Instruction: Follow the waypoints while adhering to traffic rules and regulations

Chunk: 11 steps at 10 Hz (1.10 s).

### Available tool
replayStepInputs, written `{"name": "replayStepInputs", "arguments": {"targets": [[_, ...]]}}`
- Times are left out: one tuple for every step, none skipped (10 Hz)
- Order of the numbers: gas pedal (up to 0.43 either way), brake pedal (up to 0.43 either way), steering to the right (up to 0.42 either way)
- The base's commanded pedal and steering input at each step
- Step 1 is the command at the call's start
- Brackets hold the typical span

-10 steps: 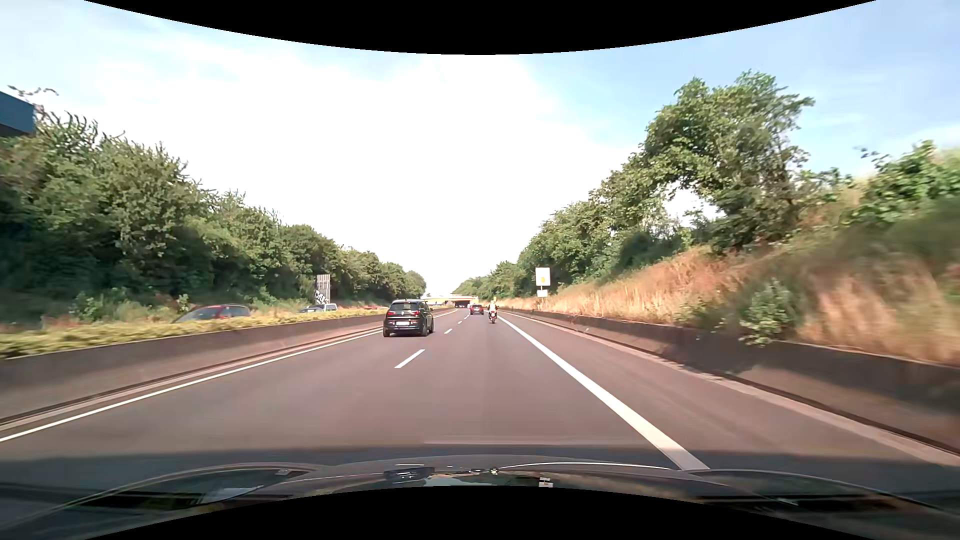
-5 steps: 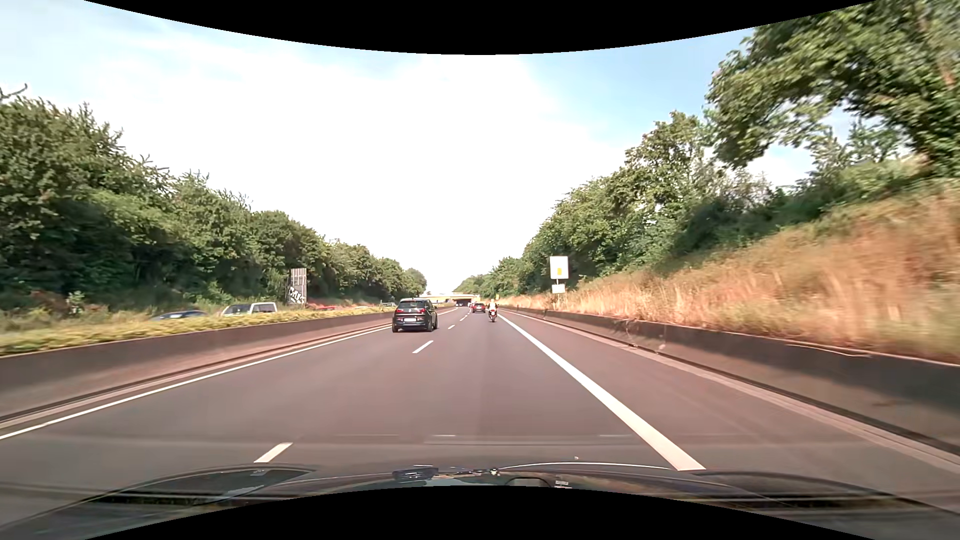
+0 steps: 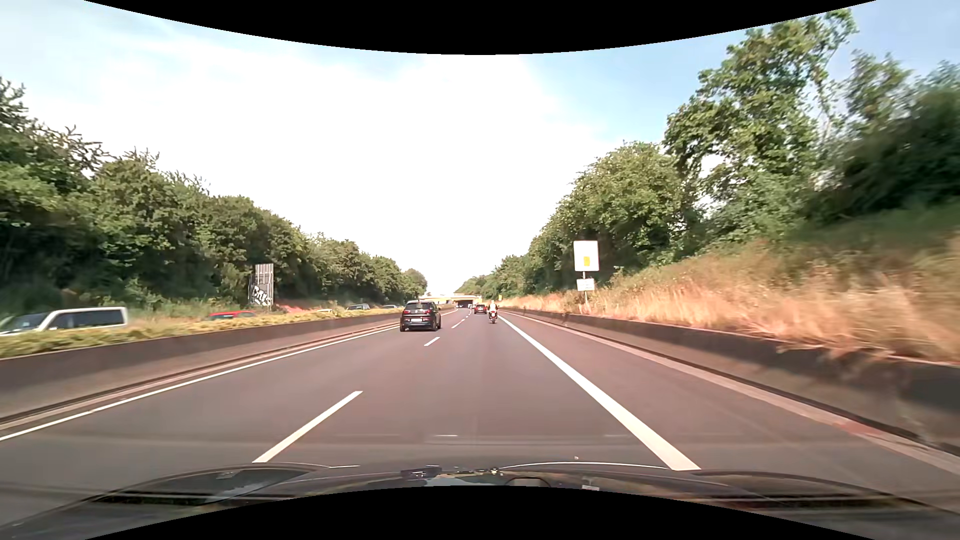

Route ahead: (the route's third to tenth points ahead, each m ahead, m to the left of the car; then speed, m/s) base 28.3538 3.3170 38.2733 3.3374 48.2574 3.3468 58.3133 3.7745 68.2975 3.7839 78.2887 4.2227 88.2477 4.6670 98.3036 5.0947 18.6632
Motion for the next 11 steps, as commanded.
{"name": "replayStepInputs", "arguments": {"targets": [[0.008, 0.000, -0.006], [0.008, 0.000, -0.006], [0.008, 0.000, -0.006], [0.008, 0.000, -0.005], [0.020, 0.000, -0.006], [0.028, 0.000, -0.005], [0.028, 0.000, -0.005], [0.028, 0.000, -0.005], [0.028, 0.000, -0.006], [0.028, 0.000, -0.005], [0.028, 0.000, -0.005]]}}
